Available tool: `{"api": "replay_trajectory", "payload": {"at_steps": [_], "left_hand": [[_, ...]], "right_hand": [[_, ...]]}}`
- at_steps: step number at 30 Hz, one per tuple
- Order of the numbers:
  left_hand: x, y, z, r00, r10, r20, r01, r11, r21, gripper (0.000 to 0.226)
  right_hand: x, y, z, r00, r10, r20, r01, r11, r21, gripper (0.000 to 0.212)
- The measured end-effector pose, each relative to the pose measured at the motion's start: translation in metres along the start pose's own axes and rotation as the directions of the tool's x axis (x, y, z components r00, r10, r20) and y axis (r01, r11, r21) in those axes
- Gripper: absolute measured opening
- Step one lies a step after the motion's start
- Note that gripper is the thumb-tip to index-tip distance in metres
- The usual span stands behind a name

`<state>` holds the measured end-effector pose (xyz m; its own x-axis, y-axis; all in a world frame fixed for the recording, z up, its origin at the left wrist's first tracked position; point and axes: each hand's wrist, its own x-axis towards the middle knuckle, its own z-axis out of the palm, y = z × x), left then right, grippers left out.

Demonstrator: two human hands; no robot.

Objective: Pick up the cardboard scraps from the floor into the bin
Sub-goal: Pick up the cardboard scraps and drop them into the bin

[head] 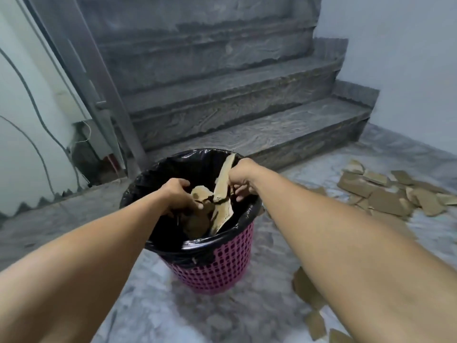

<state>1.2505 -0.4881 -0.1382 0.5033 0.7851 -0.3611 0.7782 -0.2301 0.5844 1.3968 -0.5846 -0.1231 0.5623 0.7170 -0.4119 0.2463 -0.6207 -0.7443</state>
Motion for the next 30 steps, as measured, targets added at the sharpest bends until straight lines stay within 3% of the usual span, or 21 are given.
{"api": "replay_trajectory", "payload": {"at_steps": [3,7,13,18,23,28,30], "left_hand": [[-0.005,-0.002,0.013,0.992,-0.052,0.116,0.044,0.996,0.073,0.091],[-0.008,0.007,0.019,0.998,-0.017,0.062,0.006,0.986,0.164,0.067],[-0.036,0.069,0.033,0.979,0.198,-0.054,-0.195,0.98,0.049,0.029],[-0.078,0.12,0.071,0.901,0.414,-0.132,-0.416,0.909,0.013,0.018],[-0.08,0.143,0.141,0.914,0.372,0.161,-0.384,0.922,0.05,0.018],[-0.035,0.125,0.223,0.914,0.235,0.332,-0.311,0.929,0.199,0.017],[-0.018,0.117,0.242,0.91,0.213,0.356,-0.29,0.94,0.179,0.025]], "right_hand": [[0.007,0.011,0.001,1.0,0.023,-0.004,-0.022,0.992,0.121,0.015],[-0.001,0.018,-0.017,1.0,0.013,-0.022,-0.005,0.946,0.325,0.006],[-0.043,0.064,-0.077,0.993,0.065,-0.102,-0.015,0.902,0.432,0.016],[-0.085,0.148,-0.118,0.969,0.224,-0.101,-0.17,0.908,0.382,0.016],[-0.123,0.254,-0.142,0.891,0.443,-0.095,-0.376,0.841,0.389,0.016],[-0.126,0.345,-0.134,0.774,0.624,-0.102,-0.517,0.718,0.466,0.004],[-0.122,0.367,-0.127,0.74,0.667,-0.091,-0.531,0.662,0.53,0.02]]}}
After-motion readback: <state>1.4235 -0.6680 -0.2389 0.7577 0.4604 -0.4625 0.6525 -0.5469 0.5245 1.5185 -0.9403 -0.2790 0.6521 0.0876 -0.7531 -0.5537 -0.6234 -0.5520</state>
